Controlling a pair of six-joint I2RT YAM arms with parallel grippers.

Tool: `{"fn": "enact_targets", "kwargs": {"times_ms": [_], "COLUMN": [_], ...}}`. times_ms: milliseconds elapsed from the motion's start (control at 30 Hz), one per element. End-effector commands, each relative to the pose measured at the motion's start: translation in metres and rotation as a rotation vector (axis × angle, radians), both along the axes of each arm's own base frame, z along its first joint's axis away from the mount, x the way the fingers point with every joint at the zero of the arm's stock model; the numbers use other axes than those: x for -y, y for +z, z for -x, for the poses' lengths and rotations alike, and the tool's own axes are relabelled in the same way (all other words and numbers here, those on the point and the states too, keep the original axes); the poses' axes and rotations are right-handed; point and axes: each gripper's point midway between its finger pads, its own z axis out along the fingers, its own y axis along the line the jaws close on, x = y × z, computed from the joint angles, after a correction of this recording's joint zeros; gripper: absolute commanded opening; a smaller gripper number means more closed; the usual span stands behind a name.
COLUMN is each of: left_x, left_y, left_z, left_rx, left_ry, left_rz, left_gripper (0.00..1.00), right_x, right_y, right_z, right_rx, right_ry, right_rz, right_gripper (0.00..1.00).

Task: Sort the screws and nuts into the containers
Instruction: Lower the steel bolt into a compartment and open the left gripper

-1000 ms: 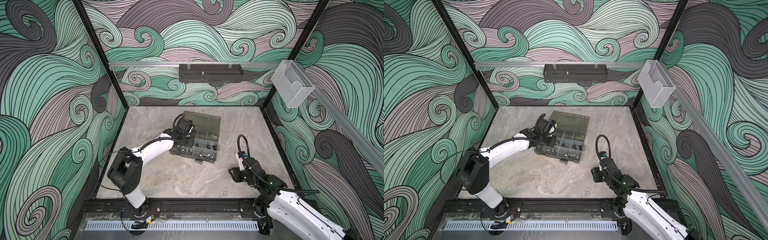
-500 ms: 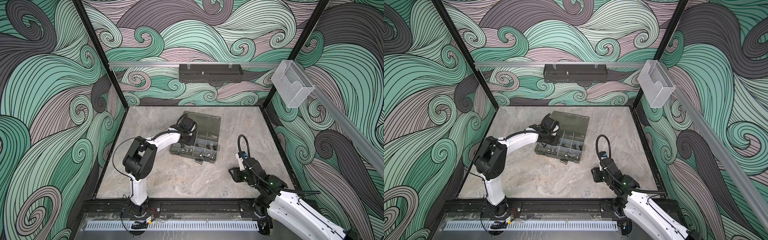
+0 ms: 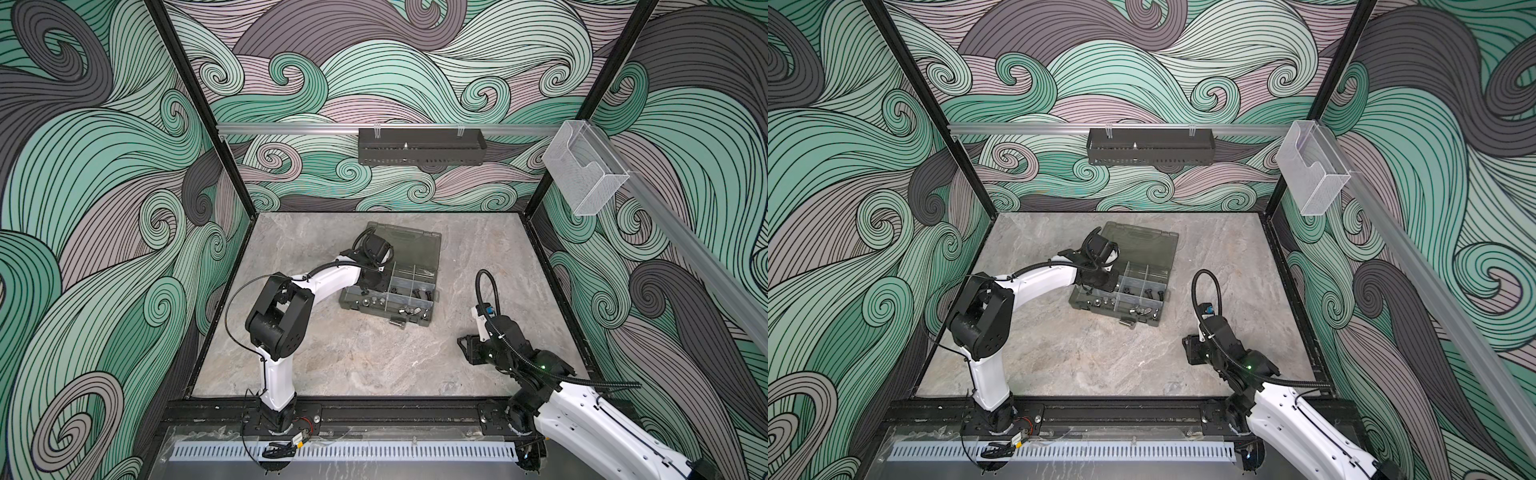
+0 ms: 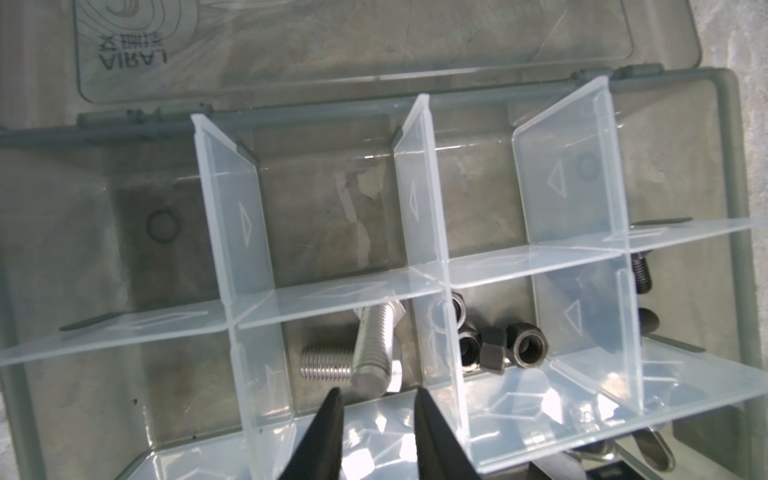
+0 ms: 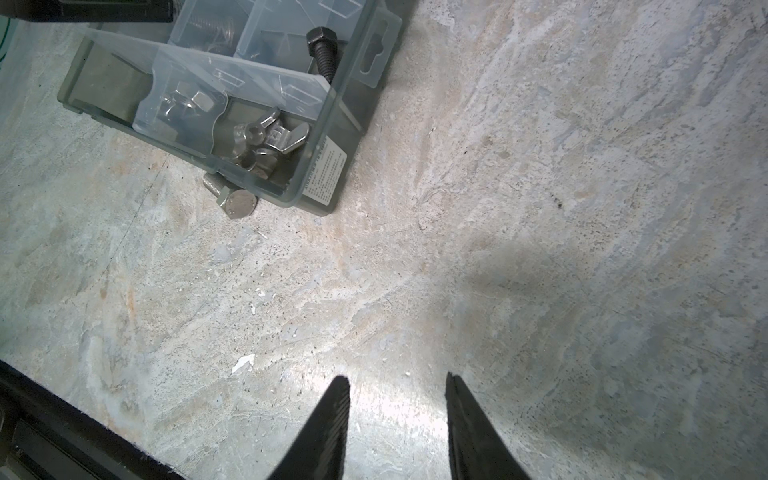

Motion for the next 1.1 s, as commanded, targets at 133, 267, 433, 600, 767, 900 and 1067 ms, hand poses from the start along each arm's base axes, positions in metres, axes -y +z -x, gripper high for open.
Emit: {"fn": "enact_targets", "kwargs": {"times_ms": [133, 267, 433, 600, 767, 900, 1067], "left_x": [-0.006, -0.008, -0.009, -0.011, -0.012, -0.017, -0.019], "left_y": [0.025, 0.032, 0.049, 0.065, 0.072, 0.072, 0.067], "left_z": [0.003, 0.007, 0.014, 0.025, 0.041, 0.053, 0.069], "left_rx": [0.053, 0.059, 0.089, 0.102, 0.103, 0.1, 0.088], "left_ry": [0.019, 0.021, 0.022, 0.007, -0.022, -0.021, -0.03], "left_rz": [0.038, 0.049, 0.083, 0.12, 0.158, 0.17, 0.174], "left_gripper": [0.34, 0.33, 0.34, 0.34, 0.35, 0.35, 0.36], "right_x": [0.004, 0.004, 0.003, 0.004, 0.003, 0.003, 0.003], "right_y": [-0.003, -0.003, -0.003, -0.004, -0.005, -0.005, -0.005], "right_z": [-0.002, -0.002, -0.002, -0.002, -0.002, -0.003, -0.002], "right_rx": [0.002, 0.0, -0.001, 0.001, -0.006, -0.002, -0.008], "right_ry": [-0.022, -0.02, -0.019, -0.022, -0.016, -0.018, -0.015], "right_rz": [0.014, 0.016, 0.014, 0.018, 0.017, 0.018, 0.018], "right_gripper": [0.4, 0.4, 0.4, 0.4, 0.4, 0.4, 0.4]}}
